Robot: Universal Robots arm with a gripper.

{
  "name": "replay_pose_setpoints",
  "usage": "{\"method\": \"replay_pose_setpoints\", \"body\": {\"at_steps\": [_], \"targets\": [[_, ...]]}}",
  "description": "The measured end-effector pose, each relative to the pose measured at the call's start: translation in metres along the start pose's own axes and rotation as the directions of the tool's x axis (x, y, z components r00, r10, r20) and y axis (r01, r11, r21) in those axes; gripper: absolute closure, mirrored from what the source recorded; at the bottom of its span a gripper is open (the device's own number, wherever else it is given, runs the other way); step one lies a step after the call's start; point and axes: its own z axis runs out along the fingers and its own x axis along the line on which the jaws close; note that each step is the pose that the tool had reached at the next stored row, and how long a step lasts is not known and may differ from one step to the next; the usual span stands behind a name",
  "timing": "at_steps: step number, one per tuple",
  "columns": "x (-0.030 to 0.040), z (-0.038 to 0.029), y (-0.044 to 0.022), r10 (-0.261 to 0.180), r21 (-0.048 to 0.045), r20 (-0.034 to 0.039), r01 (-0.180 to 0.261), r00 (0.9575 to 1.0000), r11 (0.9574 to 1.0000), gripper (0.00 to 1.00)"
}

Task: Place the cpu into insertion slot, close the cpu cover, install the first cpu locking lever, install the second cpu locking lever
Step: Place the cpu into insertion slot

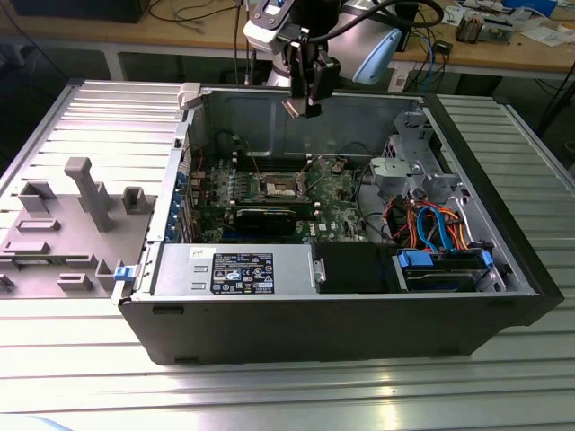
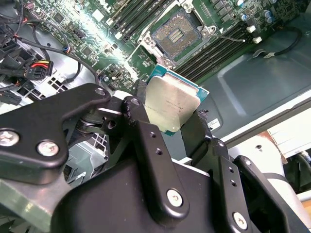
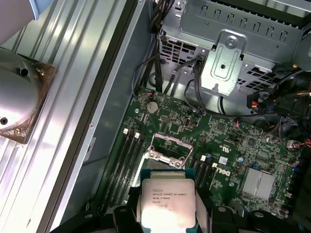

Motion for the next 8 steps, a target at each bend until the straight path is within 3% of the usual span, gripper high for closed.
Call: {"method": "replay_pose_setpoints", "body": {"at_steps": [8], "targets": [[0.0000,0.0000,0.0000,0.018,-0.0003,0.0015,-0.018,0.9998,0.9998,0.47]]}}
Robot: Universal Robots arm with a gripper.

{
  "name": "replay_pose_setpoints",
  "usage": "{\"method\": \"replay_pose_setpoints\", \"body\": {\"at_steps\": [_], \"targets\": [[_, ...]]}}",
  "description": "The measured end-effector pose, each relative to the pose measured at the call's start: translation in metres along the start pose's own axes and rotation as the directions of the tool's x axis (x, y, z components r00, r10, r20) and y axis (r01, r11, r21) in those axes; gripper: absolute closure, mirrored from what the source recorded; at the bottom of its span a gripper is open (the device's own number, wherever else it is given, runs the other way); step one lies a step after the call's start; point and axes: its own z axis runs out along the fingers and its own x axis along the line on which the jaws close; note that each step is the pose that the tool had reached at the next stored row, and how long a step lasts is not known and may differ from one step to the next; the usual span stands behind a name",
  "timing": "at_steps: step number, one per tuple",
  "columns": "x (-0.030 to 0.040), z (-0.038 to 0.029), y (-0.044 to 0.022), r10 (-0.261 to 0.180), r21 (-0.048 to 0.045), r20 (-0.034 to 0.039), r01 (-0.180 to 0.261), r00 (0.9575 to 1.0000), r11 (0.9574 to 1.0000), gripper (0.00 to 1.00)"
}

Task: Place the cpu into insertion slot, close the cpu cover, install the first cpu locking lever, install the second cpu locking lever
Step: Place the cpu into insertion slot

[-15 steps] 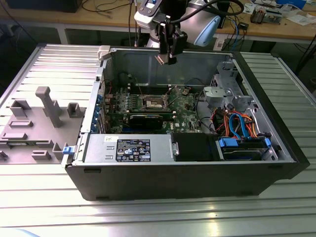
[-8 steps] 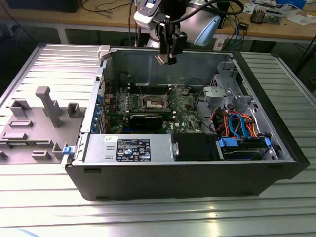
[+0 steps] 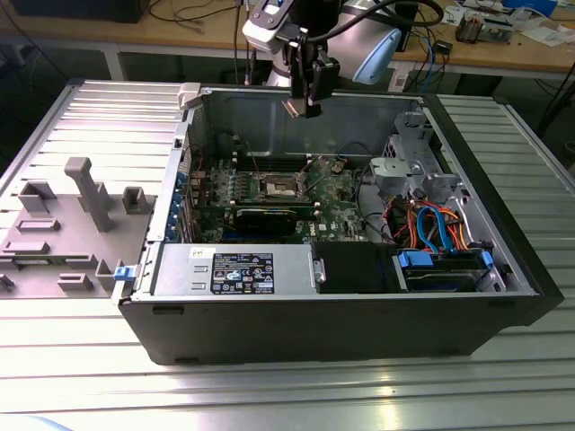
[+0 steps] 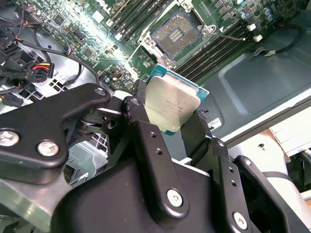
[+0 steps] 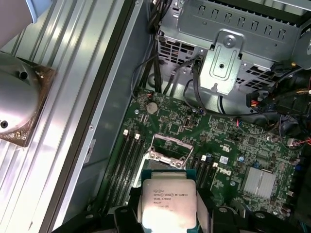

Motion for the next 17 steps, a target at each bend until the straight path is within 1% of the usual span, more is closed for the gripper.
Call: {"method": "replay_pose_setpoints", "body": {"at_steps": [17], "targets": [[0.0000,0.0000,0.0000,0.032,-0.0006,0.0028,-0.032,0.9995,0.9995,0.47]]}}
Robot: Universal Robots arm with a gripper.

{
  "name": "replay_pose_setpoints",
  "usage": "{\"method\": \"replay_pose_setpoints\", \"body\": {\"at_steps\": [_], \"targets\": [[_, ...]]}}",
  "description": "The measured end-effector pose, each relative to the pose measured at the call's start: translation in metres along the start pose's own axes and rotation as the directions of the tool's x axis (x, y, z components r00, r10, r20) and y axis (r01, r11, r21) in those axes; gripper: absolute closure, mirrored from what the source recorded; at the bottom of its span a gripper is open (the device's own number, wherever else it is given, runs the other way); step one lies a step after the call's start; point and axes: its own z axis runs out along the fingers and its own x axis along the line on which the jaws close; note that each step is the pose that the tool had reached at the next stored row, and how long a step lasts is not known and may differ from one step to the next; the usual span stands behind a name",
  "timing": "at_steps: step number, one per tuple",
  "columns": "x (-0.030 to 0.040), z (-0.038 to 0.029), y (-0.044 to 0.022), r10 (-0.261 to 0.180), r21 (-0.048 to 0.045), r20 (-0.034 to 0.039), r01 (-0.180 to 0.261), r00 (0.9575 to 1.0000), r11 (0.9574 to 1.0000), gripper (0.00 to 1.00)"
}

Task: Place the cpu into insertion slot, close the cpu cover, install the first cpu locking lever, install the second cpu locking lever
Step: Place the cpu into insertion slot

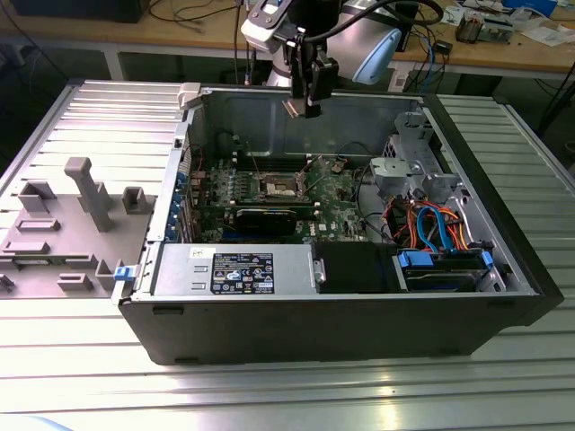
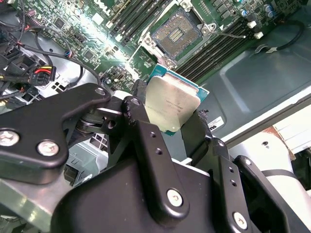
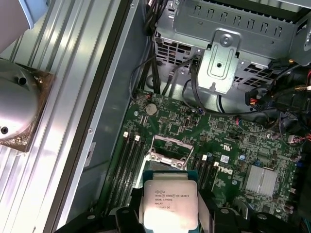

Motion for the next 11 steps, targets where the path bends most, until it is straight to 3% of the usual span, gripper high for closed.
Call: {"method": "replay_pose_setpoints", "body": {"at_steps": [3,11], "targets": [[0.0000,0.0001,0.0000,0.029,-0.0005,0.0025,-0.029,0.9996,0.9996,0.47],[0.0000,0.0001,0.0000,0.042,-0.0008,0.0037,-0.042,0.9991,0.9991,0.47]]}}
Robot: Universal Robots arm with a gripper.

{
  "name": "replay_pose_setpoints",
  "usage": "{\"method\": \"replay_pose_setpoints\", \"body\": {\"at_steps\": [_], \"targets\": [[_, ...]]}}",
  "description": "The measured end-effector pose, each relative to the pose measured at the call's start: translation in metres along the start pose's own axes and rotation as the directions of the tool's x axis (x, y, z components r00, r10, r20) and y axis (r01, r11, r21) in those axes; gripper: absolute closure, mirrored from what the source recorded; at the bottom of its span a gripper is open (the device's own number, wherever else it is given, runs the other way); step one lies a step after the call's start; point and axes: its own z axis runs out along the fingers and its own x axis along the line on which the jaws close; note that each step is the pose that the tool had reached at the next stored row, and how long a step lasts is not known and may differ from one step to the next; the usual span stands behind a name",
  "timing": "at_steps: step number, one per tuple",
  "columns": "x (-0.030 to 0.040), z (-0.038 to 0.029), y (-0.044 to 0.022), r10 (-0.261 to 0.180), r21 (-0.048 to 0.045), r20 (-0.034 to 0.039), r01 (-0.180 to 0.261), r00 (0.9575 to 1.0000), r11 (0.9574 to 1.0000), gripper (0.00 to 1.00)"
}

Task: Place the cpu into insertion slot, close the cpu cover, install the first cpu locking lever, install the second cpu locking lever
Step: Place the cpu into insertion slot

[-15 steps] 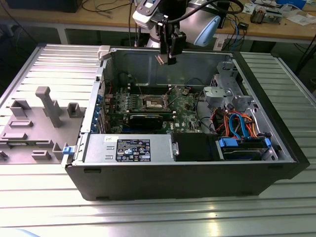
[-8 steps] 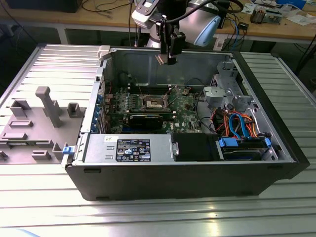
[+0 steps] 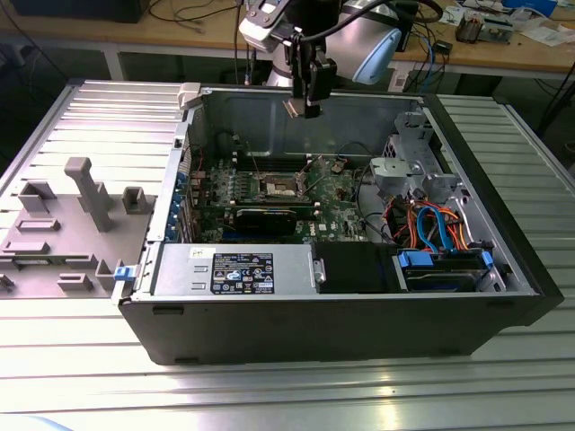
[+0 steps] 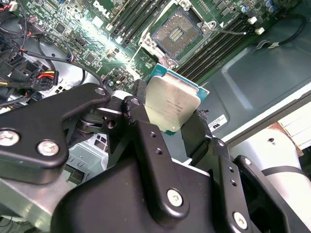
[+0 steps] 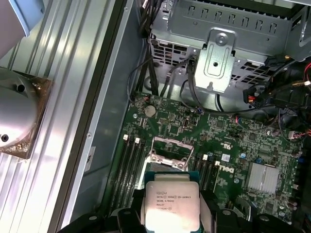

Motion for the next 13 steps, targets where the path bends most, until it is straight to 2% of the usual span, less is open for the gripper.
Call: {"method": "replay_pose_setpoints", "body": {"at_steps": [13], "targets": [[0.0000,0.0002,0.0000,0.025,-0.0002,0.0029,-0.025,0.9997,0.9997,0.47]]}}
